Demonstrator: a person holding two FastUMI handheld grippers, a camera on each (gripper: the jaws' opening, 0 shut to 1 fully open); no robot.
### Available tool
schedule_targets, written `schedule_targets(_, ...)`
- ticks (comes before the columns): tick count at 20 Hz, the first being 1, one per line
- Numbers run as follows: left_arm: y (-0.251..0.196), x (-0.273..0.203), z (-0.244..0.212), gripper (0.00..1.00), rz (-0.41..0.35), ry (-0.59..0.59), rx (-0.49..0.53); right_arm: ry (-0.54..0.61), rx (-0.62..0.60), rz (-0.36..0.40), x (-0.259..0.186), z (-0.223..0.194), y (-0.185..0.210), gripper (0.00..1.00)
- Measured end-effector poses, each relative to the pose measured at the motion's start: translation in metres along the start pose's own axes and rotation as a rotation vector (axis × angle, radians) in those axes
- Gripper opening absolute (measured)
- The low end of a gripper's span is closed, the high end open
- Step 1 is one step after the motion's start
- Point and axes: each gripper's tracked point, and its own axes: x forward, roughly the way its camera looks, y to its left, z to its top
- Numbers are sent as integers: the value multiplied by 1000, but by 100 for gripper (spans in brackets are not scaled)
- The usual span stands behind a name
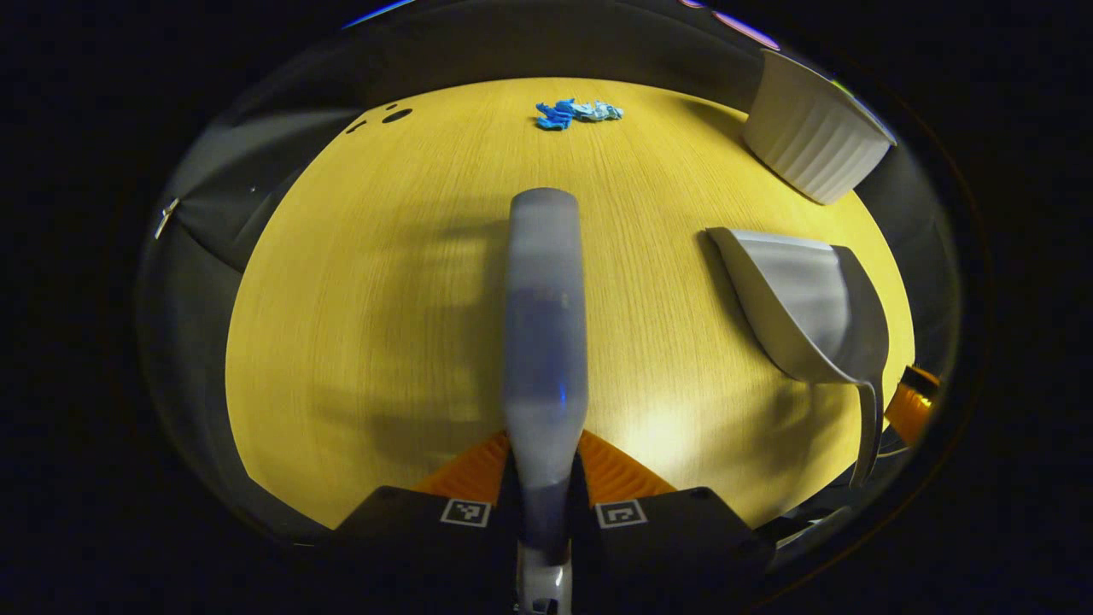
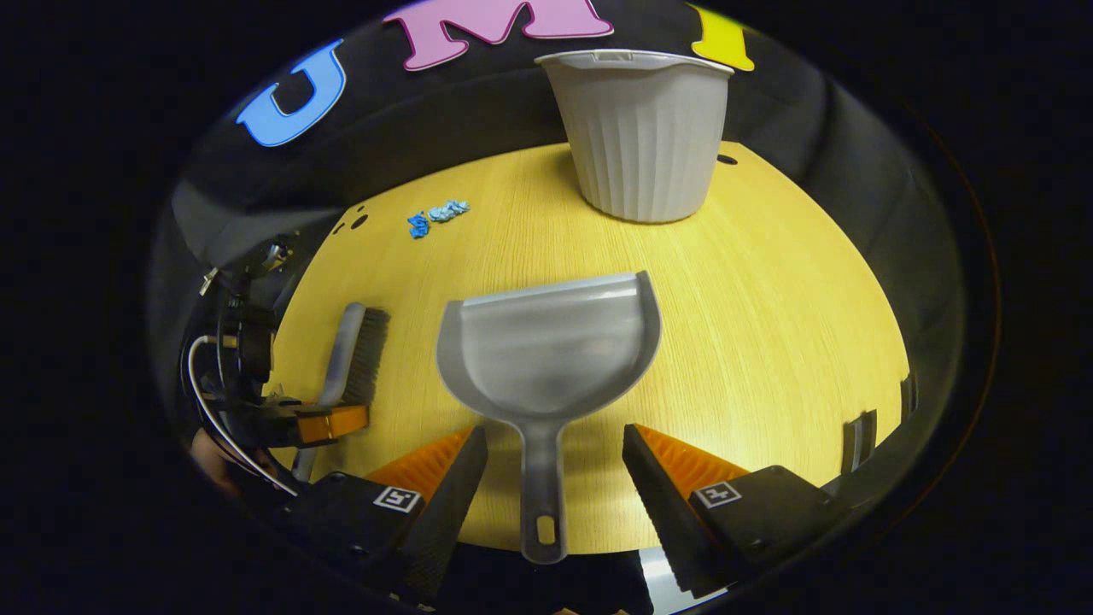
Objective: Pick up the small broom and dustpan from the desktop, sweep the trash into the dustpan with the broom, and then empty the trash into the garbage bin.
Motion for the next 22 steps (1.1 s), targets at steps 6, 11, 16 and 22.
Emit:
schedule_targets(6,12,-7,-5,26,-27,-48,-26,62,10,-7,9,-14,1,99)
schedule_targets(11,41,-32,-6,26,-8,-107,-44,103,47,-31,27,-21,-3,99)
schedule_targets(16,72,-51,2,24,42,-142,-16,140,47,-63,52,-25,-5,99)
schedule_targets(22,96,-50,18,26,80,-146,-25,161,21,-90,69,-27,-4,96)
